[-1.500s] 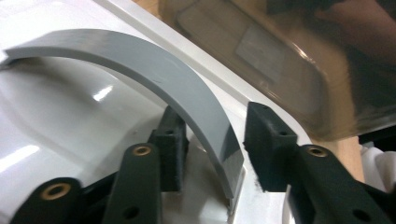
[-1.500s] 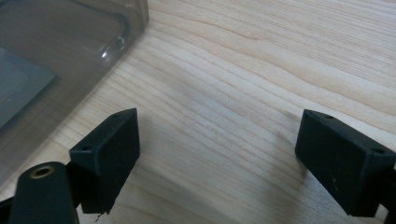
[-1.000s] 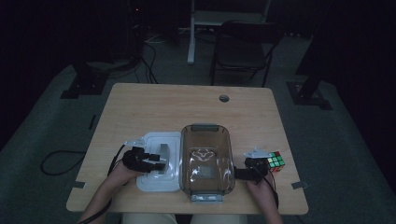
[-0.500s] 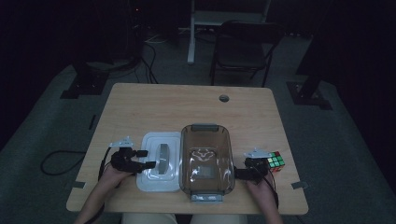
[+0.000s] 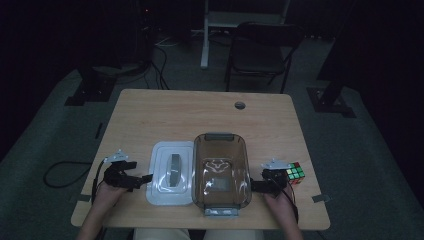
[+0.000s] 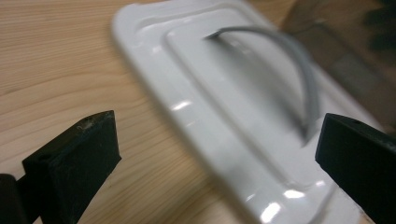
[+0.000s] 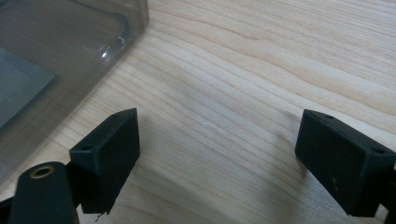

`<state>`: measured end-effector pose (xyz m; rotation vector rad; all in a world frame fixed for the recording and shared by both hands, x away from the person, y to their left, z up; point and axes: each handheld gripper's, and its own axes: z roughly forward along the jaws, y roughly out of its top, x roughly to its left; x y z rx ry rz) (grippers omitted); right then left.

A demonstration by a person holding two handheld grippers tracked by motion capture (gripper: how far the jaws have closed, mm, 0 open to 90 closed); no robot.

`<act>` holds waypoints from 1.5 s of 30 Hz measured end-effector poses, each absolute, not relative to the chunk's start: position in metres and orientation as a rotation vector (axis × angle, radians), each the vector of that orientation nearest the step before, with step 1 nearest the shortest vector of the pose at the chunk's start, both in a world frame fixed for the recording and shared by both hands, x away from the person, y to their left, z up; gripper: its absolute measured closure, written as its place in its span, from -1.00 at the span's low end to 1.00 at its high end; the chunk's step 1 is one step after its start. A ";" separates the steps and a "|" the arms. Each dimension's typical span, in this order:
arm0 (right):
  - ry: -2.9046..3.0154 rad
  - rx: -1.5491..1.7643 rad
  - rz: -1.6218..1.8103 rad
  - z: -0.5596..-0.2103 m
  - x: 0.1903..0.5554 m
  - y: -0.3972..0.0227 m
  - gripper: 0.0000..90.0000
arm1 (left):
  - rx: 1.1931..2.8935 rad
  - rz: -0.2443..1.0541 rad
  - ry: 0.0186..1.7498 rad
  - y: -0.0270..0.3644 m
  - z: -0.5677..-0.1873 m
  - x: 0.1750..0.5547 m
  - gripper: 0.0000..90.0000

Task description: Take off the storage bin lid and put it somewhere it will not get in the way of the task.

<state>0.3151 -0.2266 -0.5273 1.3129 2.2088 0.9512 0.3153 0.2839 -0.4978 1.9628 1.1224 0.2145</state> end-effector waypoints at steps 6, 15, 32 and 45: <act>2.209 1.313 0.951 -0.527 0.315 -0.227 -0.69 | 1.899 0.394 1.256 0.291 -0.501 0.306 -0.99; 2.200 1.322 0.950 -0.527 0.314 -0.226 -0.69 | 1.882 0.549 1.526 0.302 -0.512 0.304 -0.99; 2.197 1.328 0.944 -0.527 0.312 -0.226 -0.69 | 1.867 0.657 1.732 0.310 -0.521 0.310 -0.99; 2.234 1.311 0.922 -0.525 0.316 -0.224 -0.69 | 1.823 0.695 1.727 0.309 -0.524 0.309 -0.99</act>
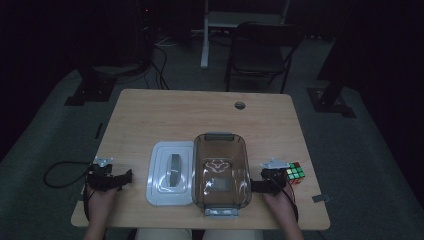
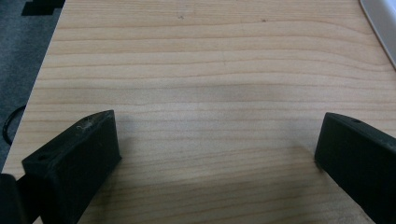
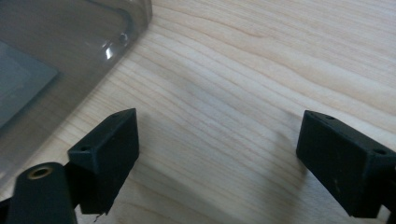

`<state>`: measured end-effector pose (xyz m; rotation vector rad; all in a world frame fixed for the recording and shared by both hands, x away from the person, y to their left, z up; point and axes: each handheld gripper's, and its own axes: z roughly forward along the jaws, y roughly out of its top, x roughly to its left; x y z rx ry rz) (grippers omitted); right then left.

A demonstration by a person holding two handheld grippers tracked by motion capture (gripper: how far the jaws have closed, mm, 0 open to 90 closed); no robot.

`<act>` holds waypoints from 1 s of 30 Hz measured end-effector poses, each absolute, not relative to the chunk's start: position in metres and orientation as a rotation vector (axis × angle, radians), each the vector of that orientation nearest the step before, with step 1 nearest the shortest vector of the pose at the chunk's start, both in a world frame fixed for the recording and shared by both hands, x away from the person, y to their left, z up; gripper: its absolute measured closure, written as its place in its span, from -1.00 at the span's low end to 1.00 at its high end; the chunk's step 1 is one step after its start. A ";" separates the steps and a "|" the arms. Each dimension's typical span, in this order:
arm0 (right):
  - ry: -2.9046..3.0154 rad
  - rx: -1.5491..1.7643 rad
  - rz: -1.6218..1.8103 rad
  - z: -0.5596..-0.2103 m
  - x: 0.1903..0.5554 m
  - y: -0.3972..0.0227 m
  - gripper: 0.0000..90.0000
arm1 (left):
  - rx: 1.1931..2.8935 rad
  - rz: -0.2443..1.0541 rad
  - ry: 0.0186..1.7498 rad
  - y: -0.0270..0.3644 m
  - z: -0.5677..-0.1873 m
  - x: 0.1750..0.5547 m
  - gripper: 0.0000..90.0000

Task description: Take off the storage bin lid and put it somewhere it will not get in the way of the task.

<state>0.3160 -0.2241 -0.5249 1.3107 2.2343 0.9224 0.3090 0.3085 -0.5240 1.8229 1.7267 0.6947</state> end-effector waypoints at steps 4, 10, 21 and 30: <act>2.206 1.298 0.859 -0.521 0.316 -0.220 -0.67 | 1.826 0.694 1.725 0.309 -0.524 0.309 -0.99; 2.168 1.297 0.912 -0.502 0.314 -0.219 -0.67 | 1.831 0.690 1.715 0.308 -0.524 0.311 -0.99; 1.976 1.343 0.982 -0.470 0.308 -0.257 -0.67 | 1.845 0.682 1.696 0.308 -0.524 0.313 -0.99; 1.863 1.428 0.940 -0.473 0.299 -0.291 -0.67 | 1.845 0.682 1.696 0.309 -0.524 0.313 -0.99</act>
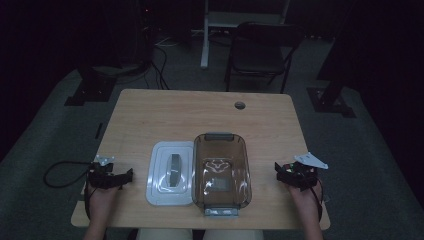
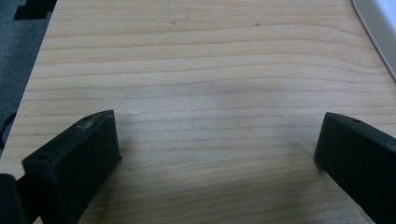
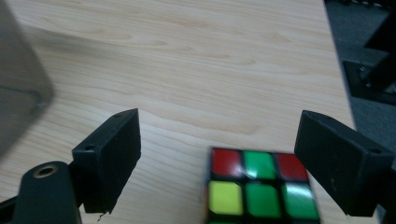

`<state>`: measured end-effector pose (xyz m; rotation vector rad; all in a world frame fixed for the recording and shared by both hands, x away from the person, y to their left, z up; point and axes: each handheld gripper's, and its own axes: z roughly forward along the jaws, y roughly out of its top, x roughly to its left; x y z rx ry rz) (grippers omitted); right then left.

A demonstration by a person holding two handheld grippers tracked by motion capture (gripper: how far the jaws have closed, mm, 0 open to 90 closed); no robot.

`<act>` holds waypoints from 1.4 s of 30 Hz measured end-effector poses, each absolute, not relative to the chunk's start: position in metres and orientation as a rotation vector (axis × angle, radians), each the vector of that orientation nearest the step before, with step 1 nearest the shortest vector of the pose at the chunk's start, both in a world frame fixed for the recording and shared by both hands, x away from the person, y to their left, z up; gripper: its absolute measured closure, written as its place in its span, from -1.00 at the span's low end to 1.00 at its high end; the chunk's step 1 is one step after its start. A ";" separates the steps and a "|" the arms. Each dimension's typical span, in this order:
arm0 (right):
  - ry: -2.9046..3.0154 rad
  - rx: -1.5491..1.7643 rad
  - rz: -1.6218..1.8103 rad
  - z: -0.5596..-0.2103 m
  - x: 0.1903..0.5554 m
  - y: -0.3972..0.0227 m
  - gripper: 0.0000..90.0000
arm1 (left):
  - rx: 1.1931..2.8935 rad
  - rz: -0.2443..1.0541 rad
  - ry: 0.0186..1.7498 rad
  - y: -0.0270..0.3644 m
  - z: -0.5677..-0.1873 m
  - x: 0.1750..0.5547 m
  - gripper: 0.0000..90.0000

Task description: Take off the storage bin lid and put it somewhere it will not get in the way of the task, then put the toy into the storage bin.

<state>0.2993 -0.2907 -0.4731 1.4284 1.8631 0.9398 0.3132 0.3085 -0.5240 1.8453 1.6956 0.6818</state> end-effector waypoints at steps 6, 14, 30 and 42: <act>1.848 1.494 0.943 -0.482 0.294 -0.306 -0.67 | 1.855 0.678 1.685 0.308 -0.524 0.313 -0.99; 1.855 1.558 0.926 -0.499 0.286 -0.317 -0.67 | 1.854 0.678 1.685 0.308 -0.524 0.313 -0.99; 1.920 1.613 0.940 -0.519 0.285 -0.323 -0.54 | 1.855 0.677 1.686 0.308 -0.524 0.313 -0.99; 1.954 1.600 0.906 -0.517 0.288 -0.324 -0.25 | 1.855 0.676 1.686 0.308 -0.524 0.313 -0.99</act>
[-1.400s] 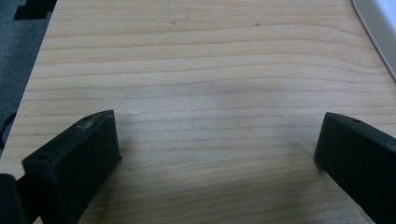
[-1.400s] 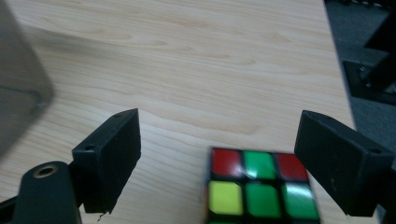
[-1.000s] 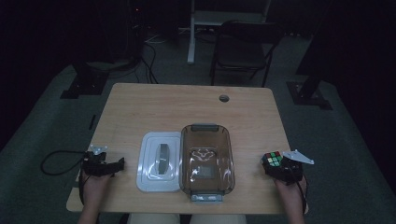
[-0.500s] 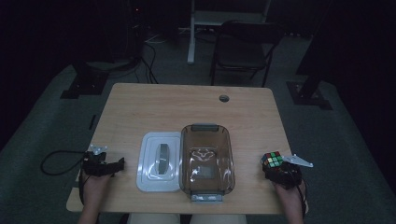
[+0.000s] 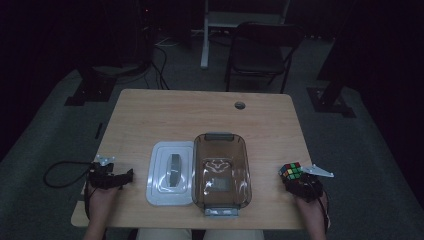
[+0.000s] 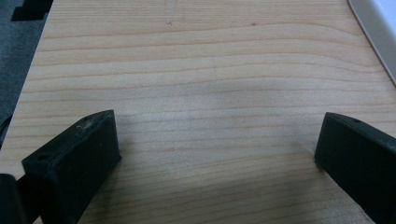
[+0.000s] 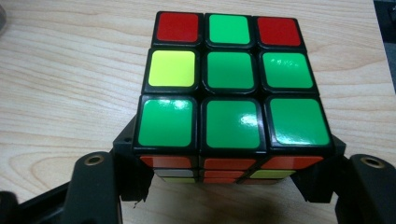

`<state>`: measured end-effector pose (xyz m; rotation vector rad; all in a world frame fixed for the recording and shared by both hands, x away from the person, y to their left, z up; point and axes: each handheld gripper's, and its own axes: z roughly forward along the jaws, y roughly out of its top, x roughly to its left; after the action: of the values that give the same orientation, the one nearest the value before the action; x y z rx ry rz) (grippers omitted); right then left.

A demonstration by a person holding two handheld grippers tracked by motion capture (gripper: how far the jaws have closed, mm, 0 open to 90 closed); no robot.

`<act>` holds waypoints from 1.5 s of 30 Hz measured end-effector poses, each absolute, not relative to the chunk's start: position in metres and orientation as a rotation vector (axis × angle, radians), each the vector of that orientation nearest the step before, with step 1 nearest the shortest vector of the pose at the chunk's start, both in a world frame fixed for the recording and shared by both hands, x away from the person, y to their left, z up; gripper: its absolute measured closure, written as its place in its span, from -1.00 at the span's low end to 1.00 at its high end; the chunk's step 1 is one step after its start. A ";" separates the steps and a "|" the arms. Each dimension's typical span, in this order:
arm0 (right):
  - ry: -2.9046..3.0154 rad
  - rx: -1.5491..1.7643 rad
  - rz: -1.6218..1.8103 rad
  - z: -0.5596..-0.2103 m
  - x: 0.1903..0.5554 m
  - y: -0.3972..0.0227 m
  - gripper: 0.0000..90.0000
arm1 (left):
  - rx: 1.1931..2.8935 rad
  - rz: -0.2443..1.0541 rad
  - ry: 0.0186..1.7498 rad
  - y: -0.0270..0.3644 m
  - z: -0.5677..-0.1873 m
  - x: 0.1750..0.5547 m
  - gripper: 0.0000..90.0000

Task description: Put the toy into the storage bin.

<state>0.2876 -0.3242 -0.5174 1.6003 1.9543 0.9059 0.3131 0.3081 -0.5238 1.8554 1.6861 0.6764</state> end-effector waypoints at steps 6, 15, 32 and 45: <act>1.926 1.600 0.967 -0.509 0.286 -0.328 -0.24 | 1.853 0.677 1.685 0.308 -0.524 0.313 -0.99; 1.942 1.507 1.022 -0.477 0.285 -0.324 -0.24 | 1.855 0.677 1.685 0.308 -0.524 0.313 -0.99; 2.061 1.250 1.202 -0.415 0.278 -0.287 -0.24 | 1.867 0.668 1.667 0.307 -0.524 0.313 -0.99; 2.203 0.944 1.312 -0.373 0.264 -0.231 -0.24 | 1.872 0.667 1.660 0.307 -0.524 0.313 -0.99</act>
<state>0.2638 -0.2314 -0.3730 0.9444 2.2027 1.3116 0.3131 0.3073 -0.5239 1.8723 1.6599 0.6673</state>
